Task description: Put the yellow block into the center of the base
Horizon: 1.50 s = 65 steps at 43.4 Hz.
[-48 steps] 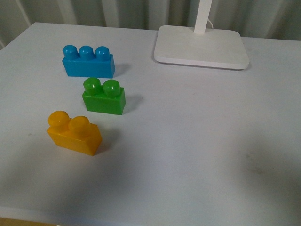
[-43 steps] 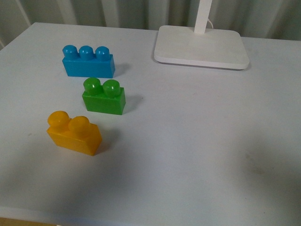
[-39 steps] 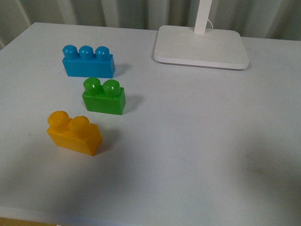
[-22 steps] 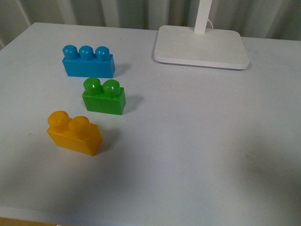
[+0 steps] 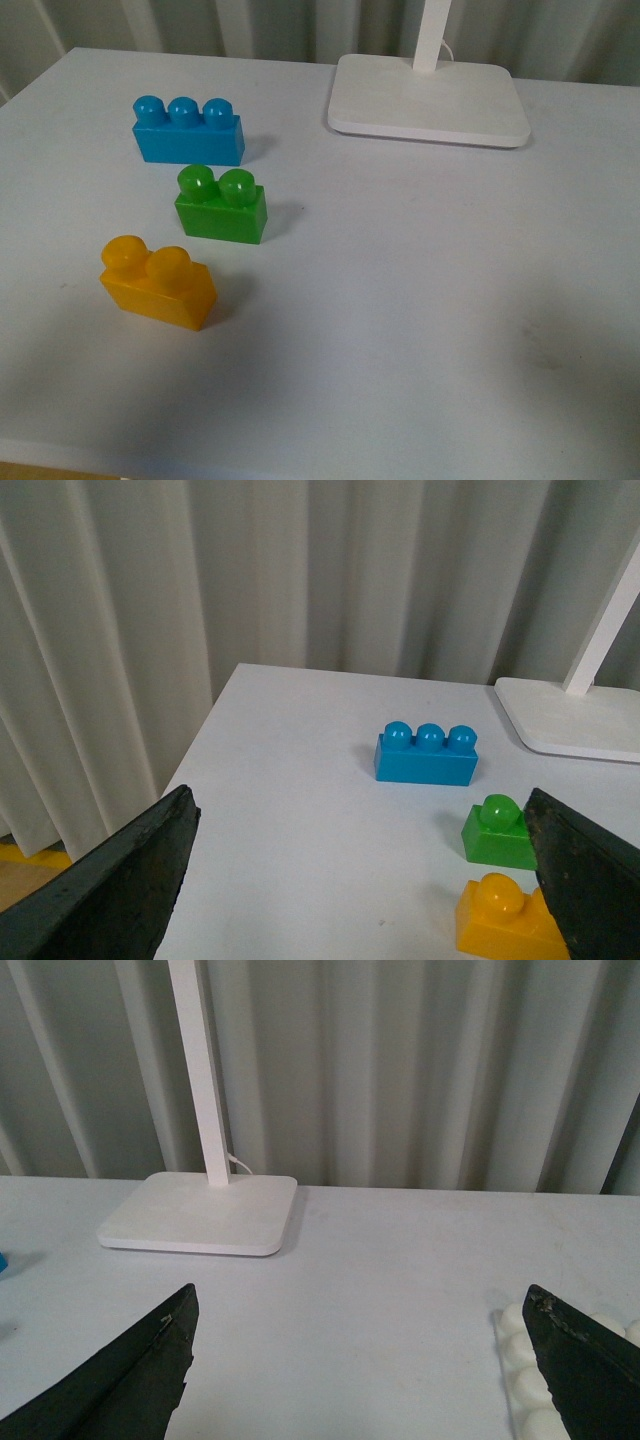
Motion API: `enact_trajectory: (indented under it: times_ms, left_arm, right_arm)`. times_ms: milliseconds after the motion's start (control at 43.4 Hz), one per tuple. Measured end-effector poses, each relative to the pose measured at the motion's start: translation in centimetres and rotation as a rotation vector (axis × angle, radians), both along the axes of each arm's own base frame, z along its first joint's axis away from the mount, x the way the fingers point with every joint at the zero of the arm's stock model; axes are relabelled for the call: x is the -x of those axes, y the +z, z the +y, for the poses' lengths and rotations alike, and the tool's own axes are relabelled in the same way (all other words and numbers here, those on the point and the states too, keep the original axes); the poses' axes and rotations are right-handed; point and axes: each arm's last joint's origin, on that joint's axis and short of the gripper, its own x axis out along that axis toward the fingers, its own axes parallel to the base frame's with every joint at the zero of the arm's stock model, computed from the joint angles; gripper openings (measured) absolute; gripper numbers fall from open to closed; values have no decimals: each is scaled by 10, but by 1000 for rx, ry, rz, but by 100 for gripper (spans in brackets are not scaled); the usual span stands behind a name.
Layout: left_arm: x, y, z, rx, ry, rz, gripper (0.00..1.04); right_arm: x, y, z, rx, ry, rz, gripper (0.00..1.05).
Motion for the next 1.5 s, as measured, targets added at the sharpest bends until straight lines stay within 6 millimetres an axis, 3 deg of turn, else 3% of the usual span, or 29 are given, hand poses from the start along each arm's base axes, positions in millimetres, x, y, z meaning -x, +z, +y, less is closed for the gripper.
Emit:
enact_trajectory:
  times_ms: [46, 161, 300, 415, 507, 622, 760, 945, 1060, 1290, 1498]
  left_arm:
    - [0, 0, 0, 0, 0, 0, 98]
    - [0, 0, 0, 0, 0, 0, 98]
    - [0, 0, 0, 0, 0, 0, 98]
    - [0, 0, 0, 0, 0, 0, 98]
    - [0, 0, 0, 0, 0, 0, 98]
    - [0, 0, 0, 0, 0, 0, 98]
    - [0, 0, 0, 0, 0, 0, 98]
    - [0, 0, 0, 0, 0, 0, 98]
    - [0, 0, 0, 0, 0, 0, 98]
    - [0, 0, 0, 0, 0, 0, 98]
    - [0, 0, 0, 0, 0, 0, 98]
  right_arm:
    - [0, -1, 0, -6, -13, 13, 95]
    - [-5, 5, 1, -48, -111, 243, 95]
    - [-22, 25, 2, -67, -41, 262, 95]
    - [-44, 45, -9, -54, 17, 221, 95]
    - [-73, 52, -32, -41, 31, 257, 95]
    - [-100, 40, -63, -53, 15, 351, 95]
    - [-130, 10, -117, -76, -16, 508, 95]
    - [-138, -7, -162, -98, -40, 625, 95]
    - [-140, -18, -180, -95, -56, 679, 95]
    - [-143, -44, -187, -89, -62, 768, 95]
    - [-149, -51, -181, -67, -67, 763, 95]
